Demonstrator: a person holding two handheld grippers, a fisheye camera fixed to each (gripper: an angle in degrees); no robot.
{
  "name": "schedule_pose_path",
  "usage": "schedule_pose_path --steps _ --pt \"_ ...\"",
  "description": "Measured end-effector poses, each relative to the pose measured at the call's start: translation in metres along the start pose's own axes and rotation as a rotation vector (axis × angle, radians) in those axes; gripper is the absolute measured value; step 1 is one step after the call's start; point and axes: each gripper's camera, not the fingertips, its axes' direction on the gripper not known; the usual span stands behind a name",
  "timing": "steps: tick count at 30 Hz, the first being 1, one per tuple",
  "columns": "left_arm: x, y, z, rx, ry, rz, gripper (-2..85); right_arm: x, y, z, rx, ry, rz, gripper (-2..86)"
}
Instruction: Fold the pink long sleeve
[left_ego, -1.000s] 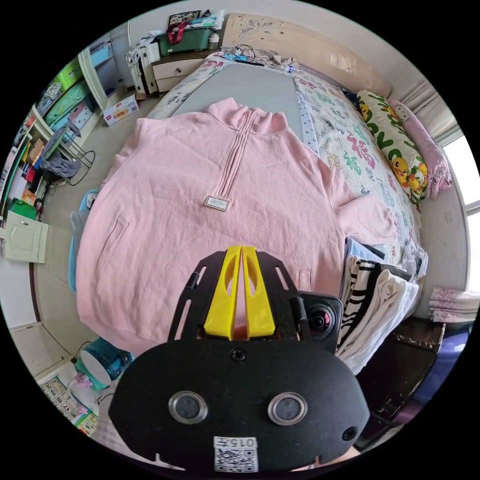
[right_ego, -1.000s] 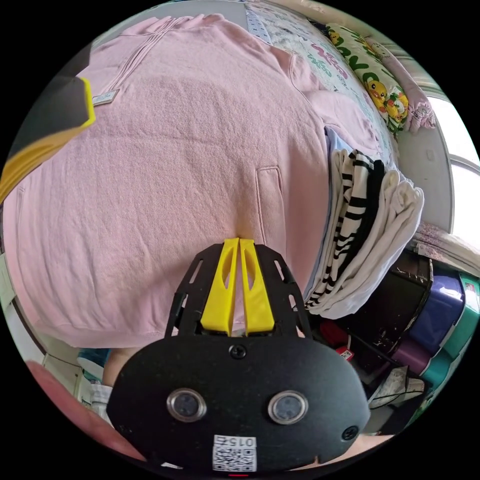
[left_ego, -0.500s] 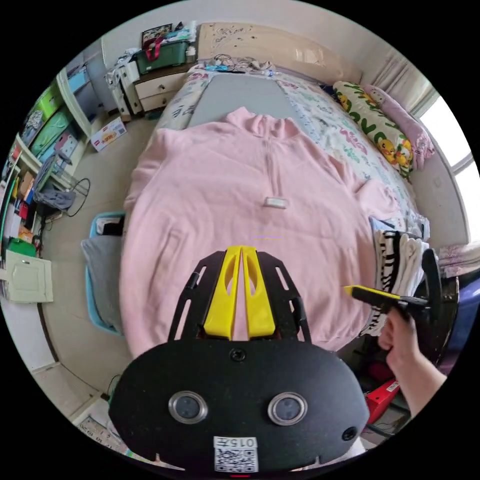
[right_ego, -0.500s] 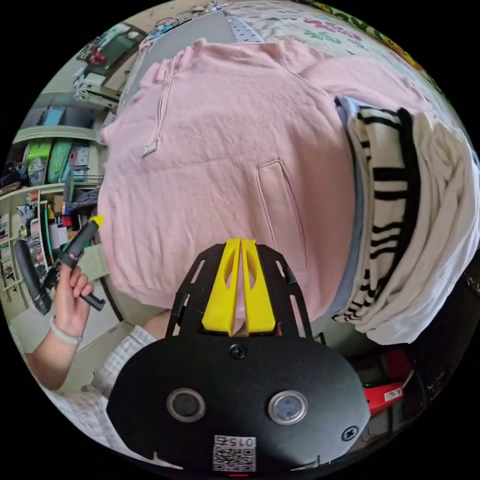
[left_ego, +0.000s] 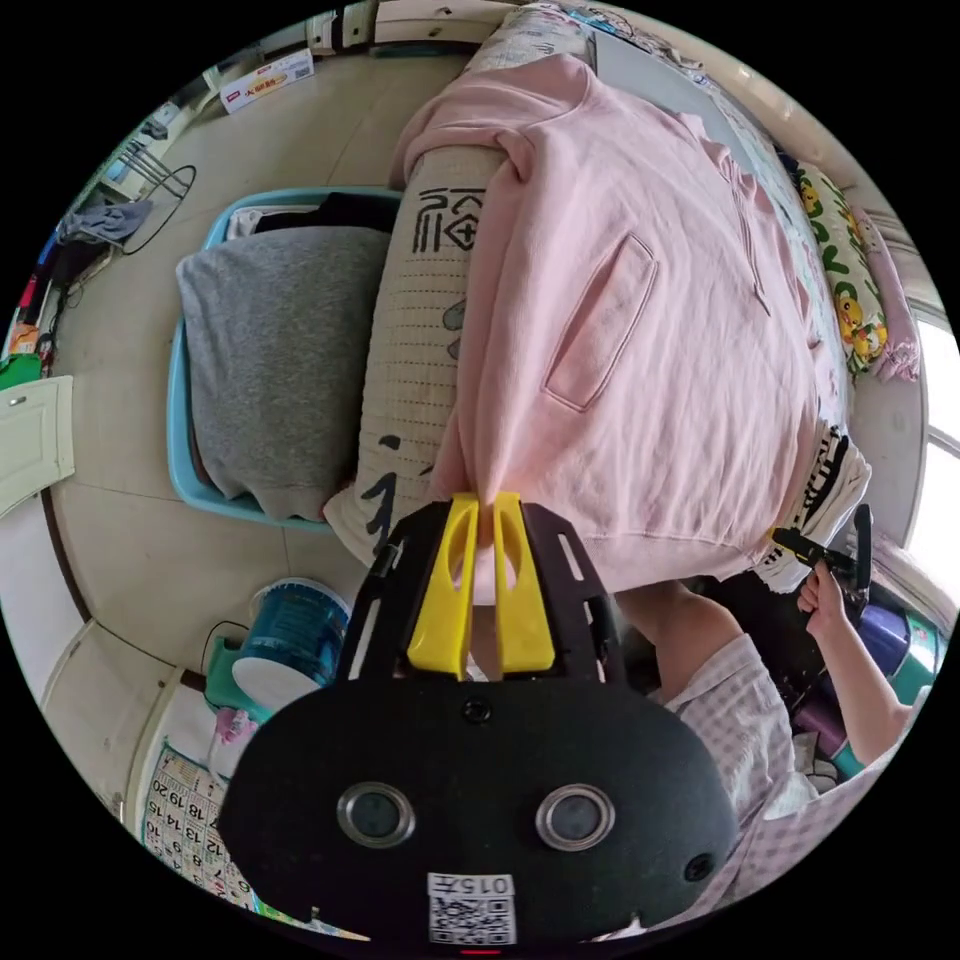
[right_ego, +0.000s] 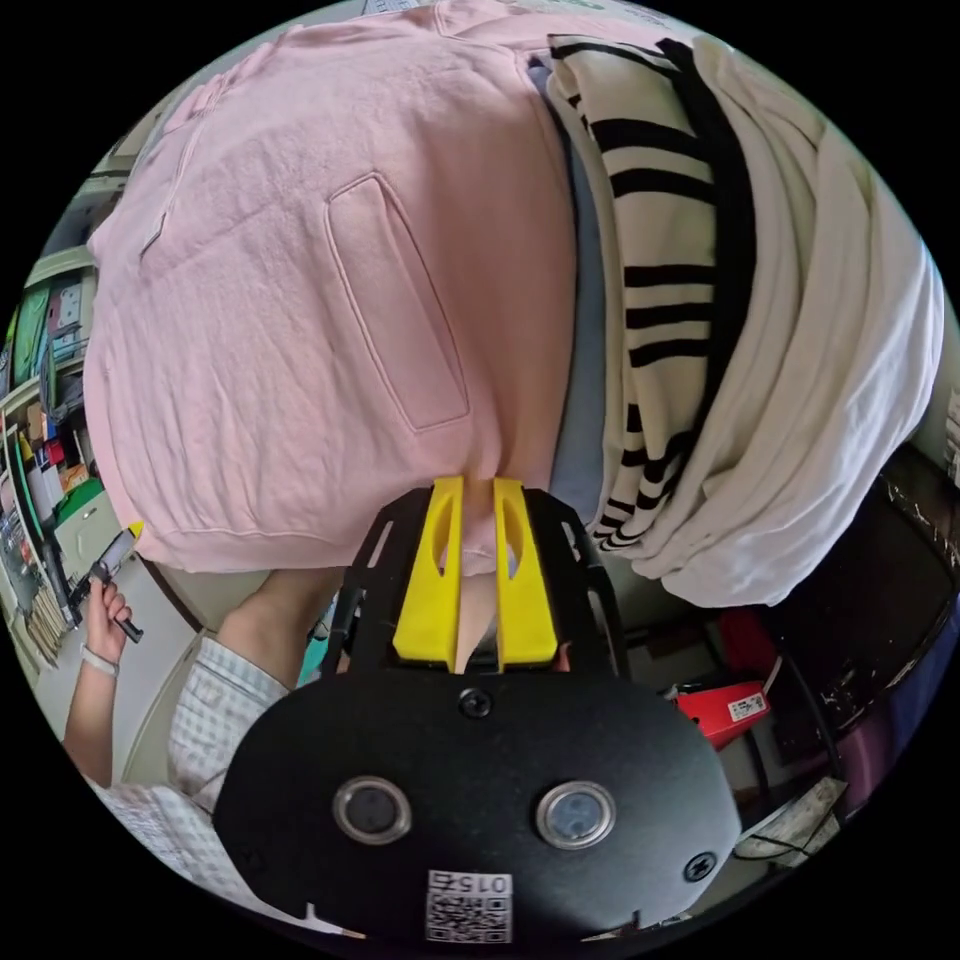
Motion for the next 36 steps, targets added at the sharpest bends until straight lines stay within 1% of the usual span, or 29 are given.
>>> schedule_pose_path --steps 3,6,7,9,10,11,12,13,14,15,17,18,20,21,22,23,24,26,27,29,30,32,35,36 --pt "0.017 -0.002 0.006 -0.004 -0.106 0.027 2.5 0.017 -0.009 0.018 0.014 -0.008 -0.039 4.9" --pt "0.043 -0.018 0.021 -0.082 -0.190 0.031 3.6 0.034 -0.025 0.034 -0.008 -0.035 -0.088 6.4" --pt "0.054 -0.026 0.022 -0.115 -0.234 0.022 4.4 0.040 -0.029 0.038 -0.025 -0.052 -0.147 7.9" --pt "0.070 -0.030 0.024 -0.177 -0.318 -0.006 6.8 0.054 -0.033 0.040 -0.072 -0.118 -0.238 10.5" --pt "0.082 -0.029 0.024 -0.221 -0.383 -0.015 6.8 0.068 -0.033 0.036 -0.087 -0.191 -0.286 10.8" --pt "0.096 -0.025 0.020 -0.227 -0.439 -0.018 6.7 0.087 -0.032 0.024 -0.062 -0.276 -0.318 10.8" --pt "0.104 -0.023 0.015 -0.218 -0.457 -0.023 6.5 0.099 -0.033 0.016 -0.040 -0.319 -0.326 10.8" --pt "0.121 -0.022 0.005 -0.187 -0.473 -0.049 6.3 0.125 -0.035 -0.004 0.023 -0.401 -0.333 10.6" --pt "0.143 -0.025 -0.007 -0.141 -0.451 -0.060 6.3 0.158 -0.042 -0.027 0.106 -0.456 -0.321 10.4" --pt "0.157 -0.029 -0.013 -0.112 -0.435 -0.055 6.3 0.176 -0.047 -0.038 0.152 -0.472 -0.303 10.3" --pt "0.228 -0.059 -0.029 0.019 -0.367 0.012 6.4 0.259 -0.078 -0.074 0.328 -0.524 -0.169 8.9" --pt "0.250 -0.070 -0.031 0.049 -0.346 0.040 6.4 0.280 -0.089 -0.078 0.342 -0.553 -0.137 8.4" --pt "0.351 -0.125 -0.029 0.157 -0.238 0.214 6.7 0.361 -0.138 -0.071 0.340 -0.708 0.009 10.3" --pt "0.379 -0.140 -0.026 0.174 -0.210 0.271 6.8 0.379 -0.147 -0.069 0.355 -0.778 0.033 10.6" --pt "0.438 -0.171 -0.020 0.203 -0.160 0.380 7.0 0.412 -0.162 -0.064 0.423 -0.907 0.080 11.0" --pt "0.498 -0.200 -0.014 0.235 -0.106 0.492 7.2 0.438 -0.176 -0.059 0.478 -0.960 0.115 11.3" --pt "0.528 -0.213 -0.011 0.247 -0.075 0.550 7.2 0.449 -0.183 -0.055 0.489 -0.951 0.140 11.6" --pt "0.644 -0.263 0.005 0.275 0.045 0.736 7.3 0.478 -0.215 -0.037 0.506 -0.870 0.238 12.7" --pt "0.672 -0.274 0.011 0.274 0.069 0.773 7.3 0.483 -0.223 -0.031 0.504 -0.872 0.252 12.9" --pt "0.776 -0.312 0.035 0.253 0.124 0.894 7.4 0.495 -0.254 -0.008 0.508 -0.905 0.294 13.3" --pt "0.799 -0.319 0.042 0.241 0.126 0.917 7.4 0.497 -0.261 -0.002 0.510 -0.905 0.309 13.4" --pt "0.886 -0.340 0.076 0.173 0.125 1.005 7.9 0.501 -0.283 0.014 0.543 -0.872 0.363 13.4" --pt "0.960 -0.352 0.123 0.077 0.113 1.078 8.3 0.502 -0.304 0.033 0.571 -0.823 0.422 12.9" --pt "0.971 -0.352 0.132 0.065 0.100 1.091 8.4 0.501 -0.307 0.037 0.574 -0.820 0.433 12.7"
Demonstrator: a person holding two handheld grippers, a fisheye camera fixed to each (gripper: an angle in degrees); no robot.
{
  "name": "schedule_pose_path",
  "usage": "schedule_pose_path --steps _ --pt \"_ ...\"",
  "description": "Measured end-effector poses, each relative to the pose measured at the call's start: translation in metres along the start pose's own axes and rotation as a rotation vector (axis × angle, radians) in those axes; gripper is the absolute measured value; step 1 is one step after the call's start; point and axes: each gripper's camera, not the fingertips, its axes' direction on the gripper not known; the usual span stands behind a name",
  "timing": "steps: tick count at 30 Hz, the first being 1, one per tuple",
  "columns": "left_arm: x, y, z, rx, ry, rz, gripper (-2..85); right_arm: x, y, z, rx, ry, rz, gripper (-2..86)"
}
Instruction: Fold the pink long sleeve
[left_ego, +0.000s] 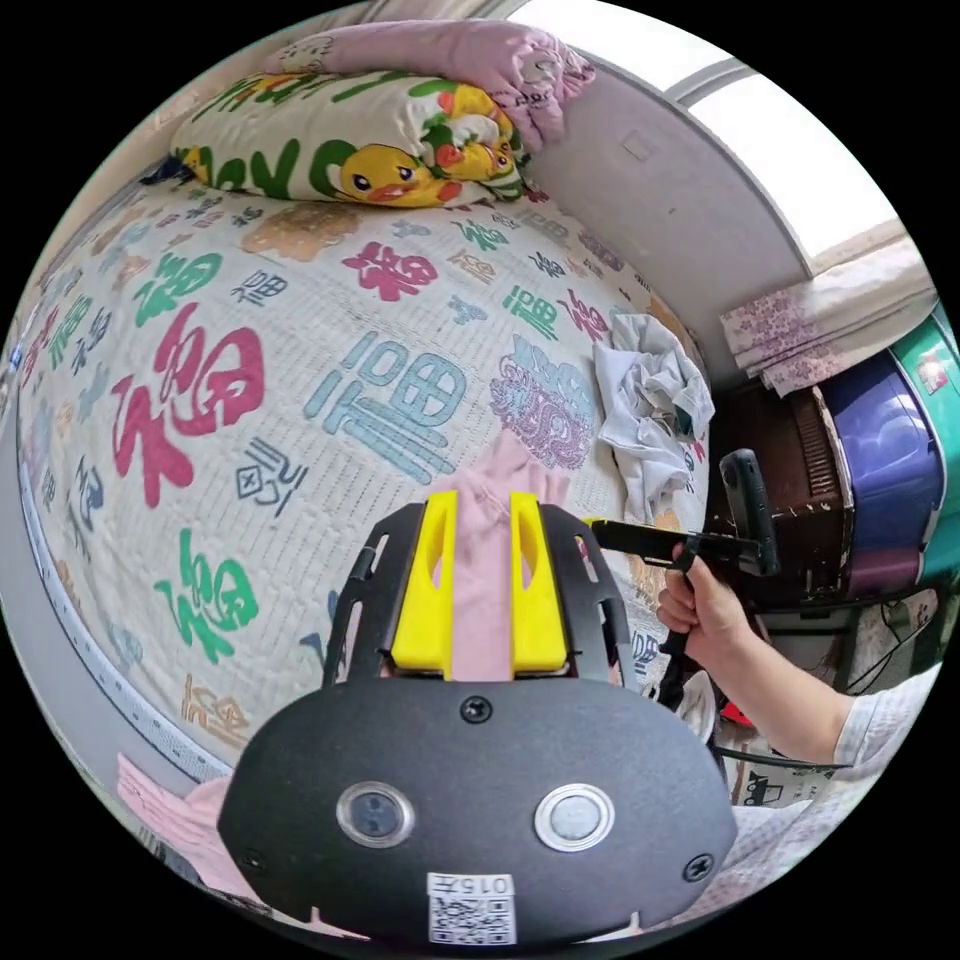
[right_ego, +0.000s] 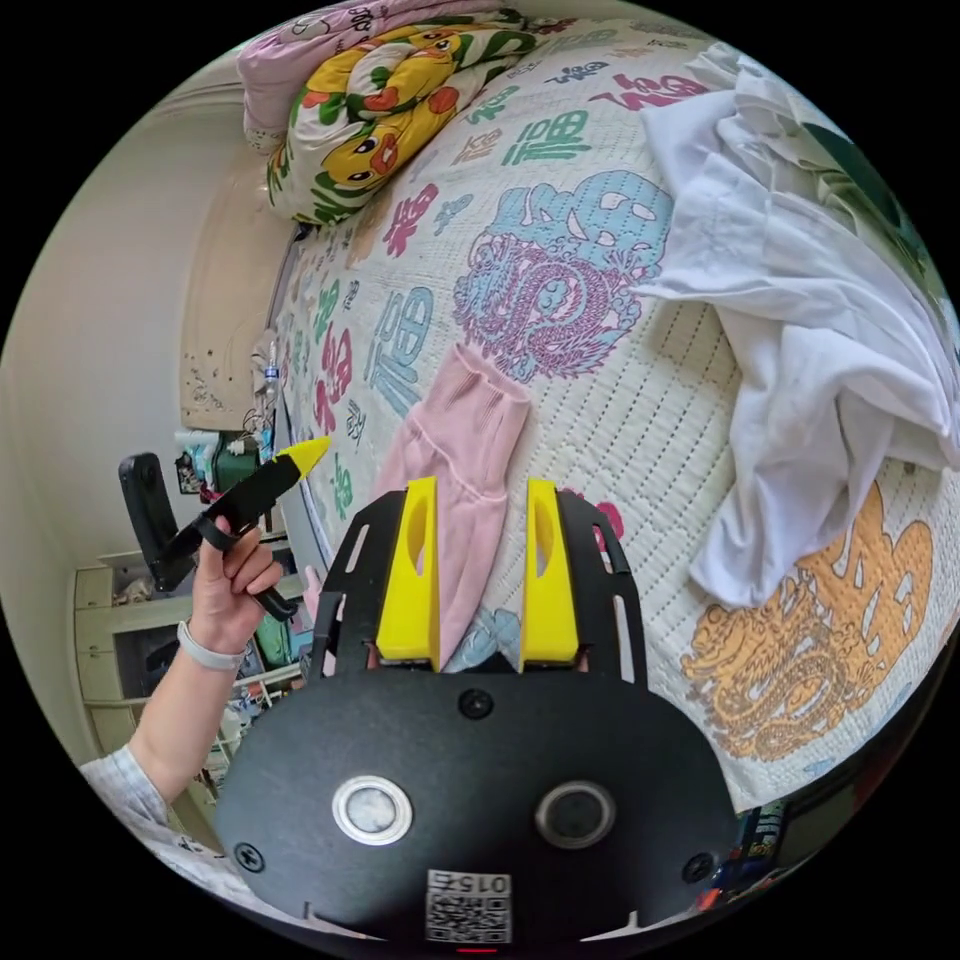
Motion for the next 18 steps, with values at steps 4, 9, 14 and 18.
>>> schedule_pose_path --steps 4,9,14,18 --pt "0.011 -0.038 0.069 -0.107 -0.019 0.034 8.6 0.016 0.005 0.020 0.064 0.046 0.047 9.0" --pt "0.008 -0.054 0.125 -0.176 0.037 0.008 9.2 0.026 0.016 0.028 0.100 0.054 0.030 7.9" --pt "0.003 -0.041 0.126 -0.192 0.011 0.058 3.0 0.023 0.019 0.029 0.080 0.008 -0.028 2.2" --pt "-0.014 -0.006 0.076 -0.032 0.111 0.040 1.9 -0.003 0.027 0.009 0.093 0.008 -0.135 1.0"
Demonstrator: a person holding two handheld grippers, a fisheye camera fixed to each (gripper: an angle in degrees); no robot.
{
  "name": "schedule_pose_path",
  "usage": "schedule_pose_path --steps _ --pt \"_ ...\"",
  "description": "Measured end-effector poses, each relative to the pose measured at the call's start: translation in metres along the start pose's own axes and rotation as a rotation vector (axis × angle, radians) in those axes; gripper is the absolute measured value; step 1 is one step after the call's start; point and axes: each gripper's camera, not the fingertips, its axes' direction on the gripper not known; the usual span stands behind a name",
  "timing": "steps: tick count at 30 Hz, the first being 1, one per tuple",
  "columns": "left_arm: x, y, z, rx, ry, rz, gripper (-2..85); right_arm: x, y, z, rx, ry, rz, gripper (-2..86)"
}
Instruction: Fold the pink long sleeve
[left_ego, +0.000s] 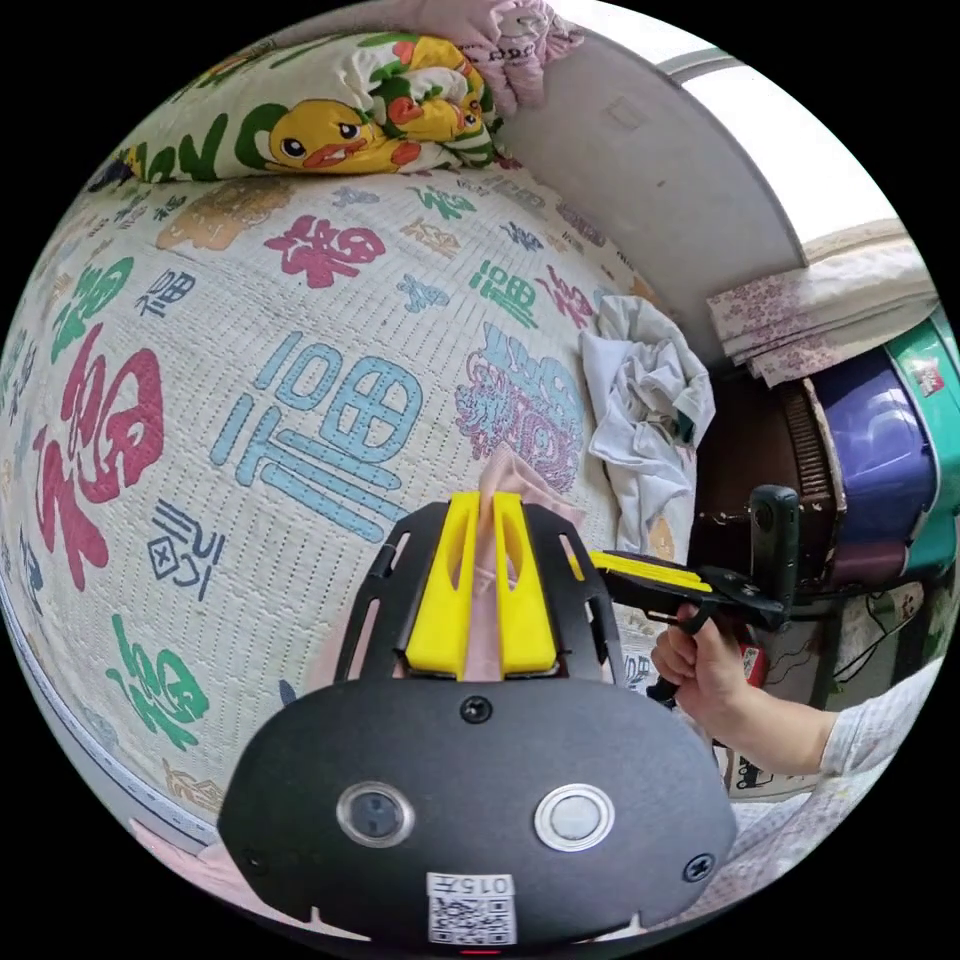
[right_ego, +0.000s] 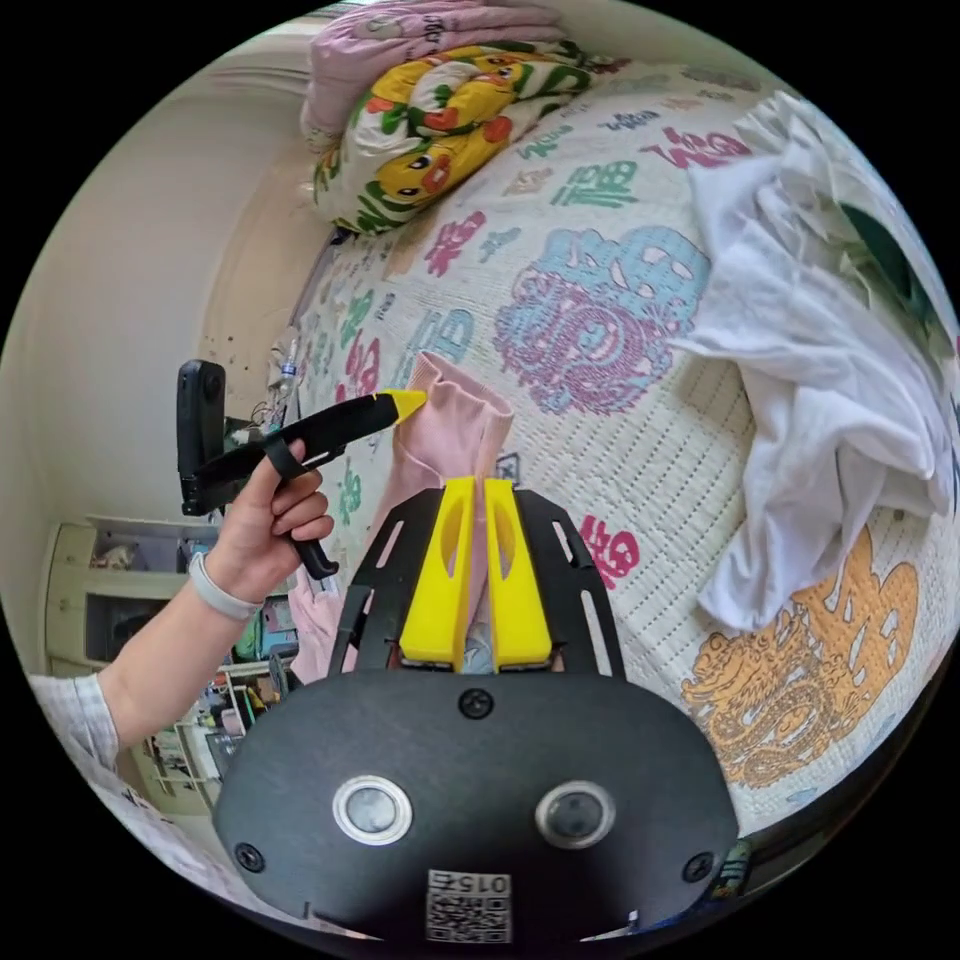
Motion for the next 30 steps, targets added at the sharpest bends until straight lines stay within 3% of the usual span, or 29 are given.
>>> schedule_pose_path --steps 5,10,17,24,30 --pt "-0.025 0.122 -0.131 0.299 0.141 0.047 1.2 -0.086 0.032 -0.045 0.025 -0.129 -0.263 0.3" --pt "-0.042 0.278 -0.242 0.387 0.179 0.123 0.6 -0.183 0.095 -0.057 -0.052 -0.225 -0.488 0.4" --pt "-0.041 0.551 -0.348 0.460 0.074 0.007 0.2 -0.317 0.240 -0.027 -0.359 -0.330 -0.744 0.4" --pt "-0.045 0.781 -0.351 0.433 0.053 -0.205 0.0 -0.390 0.375 0.021 -0.667 -0.302 -0.861 0.5" --pt "-0.056 0.933 -0.294 0.395 0.131 -0.358 0.0 -0.421 0.492 0.066 -0.921 -0.113 -0.956 0.4"
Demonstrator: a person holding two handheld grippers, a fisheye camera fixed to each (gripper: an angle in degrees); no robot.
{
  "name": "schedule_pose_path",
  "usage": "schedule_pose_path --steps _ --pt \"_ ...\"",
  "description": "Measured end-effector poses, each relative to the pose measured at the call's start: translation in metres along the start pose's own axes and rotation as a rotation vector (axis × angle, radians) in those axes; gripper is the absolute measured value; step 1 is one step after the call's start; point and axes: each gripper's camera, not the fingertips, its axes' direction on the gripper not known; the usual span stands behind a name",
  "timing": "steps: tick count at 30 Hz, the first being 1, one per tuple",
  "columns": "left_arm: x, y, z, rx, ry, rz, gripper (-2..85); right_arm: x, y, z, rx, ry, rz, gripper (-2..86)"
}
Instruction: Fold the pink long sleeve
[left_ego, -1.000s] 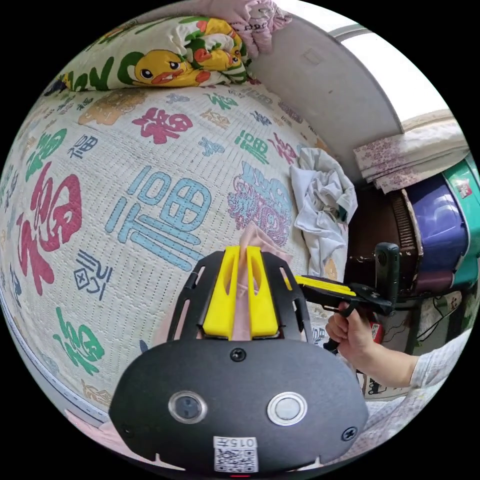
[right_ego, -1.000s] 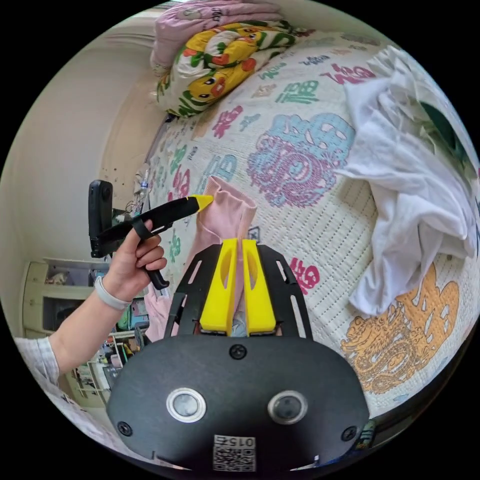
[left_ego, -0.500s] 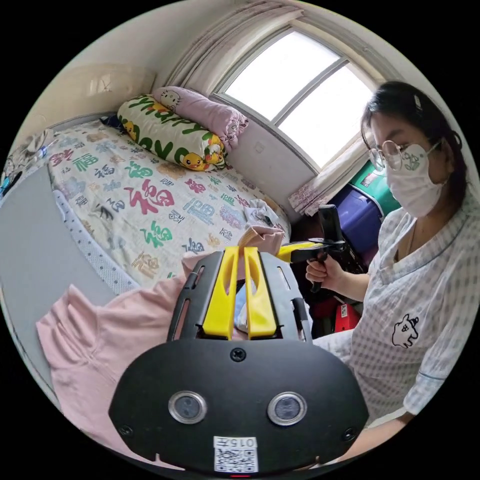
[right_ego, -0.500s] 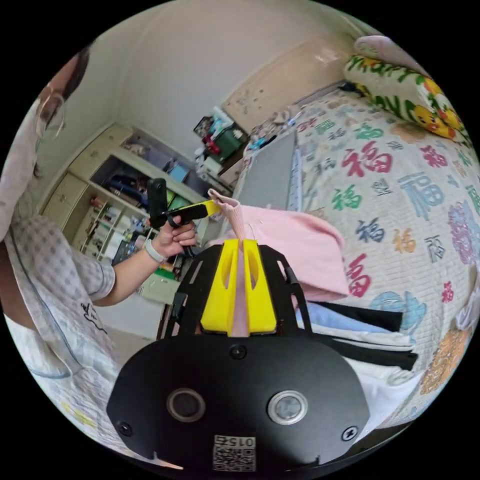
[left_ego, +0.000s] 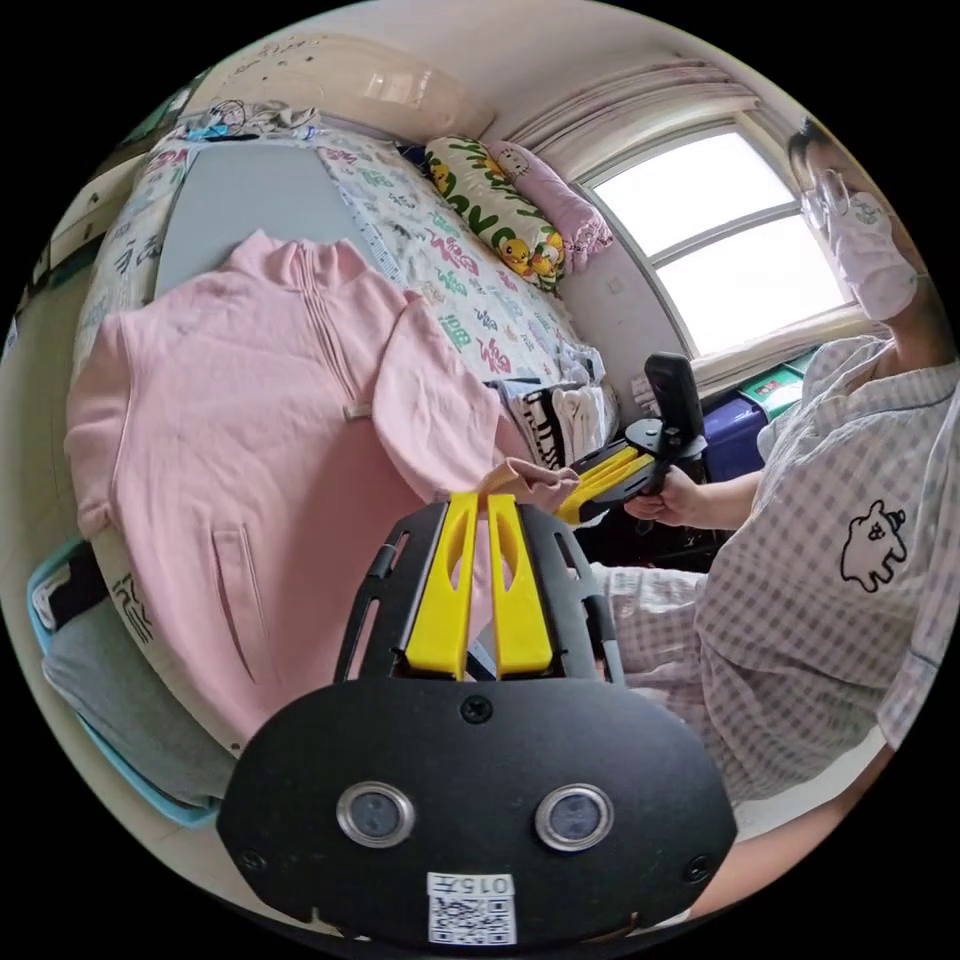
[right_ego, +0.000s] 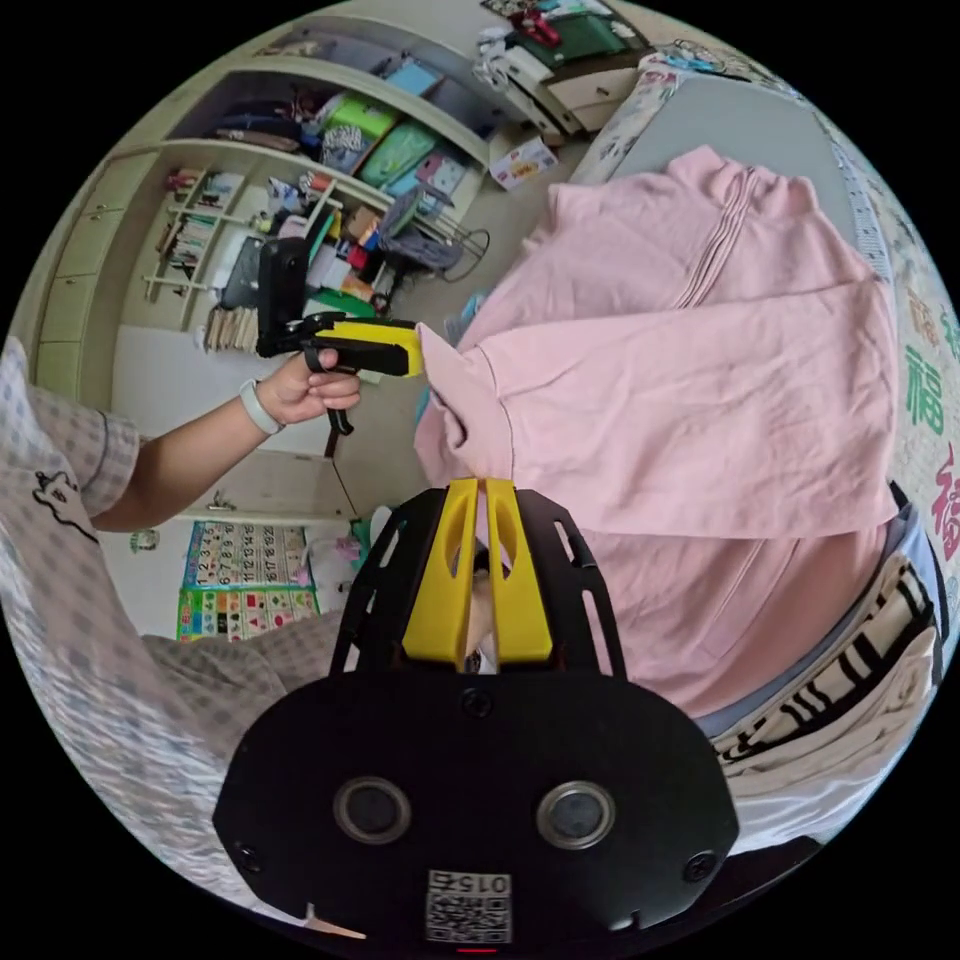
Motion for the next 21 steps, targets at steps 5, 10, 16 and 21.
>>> schedule_pose_path --steps 5,10,16,21 --pt "-0.032 0.070 0.019 -0.040 0.041 -0.004 -0.1 -0.036 -0.003 0.049 -0.148 0.092 0.055 0.5" --pt "-0.046 0.087 0.015 0.017 0.056 0.009 0.0 -0.065 -0.021 0.054 -0.156 0.140 0.111 0.7" --pt "-0.046 0.106 0.027 -0.065 0.071 0.013 0.9 -0.086 -0.015 0.068 -0.208 0.123 0.169 2.0" --pt "-0.033 0.116 0.040 -0.155 -0.130 -0.054 5.3 -0.080 0.006 0.045 -0.168 0.031 0.220 5.8"
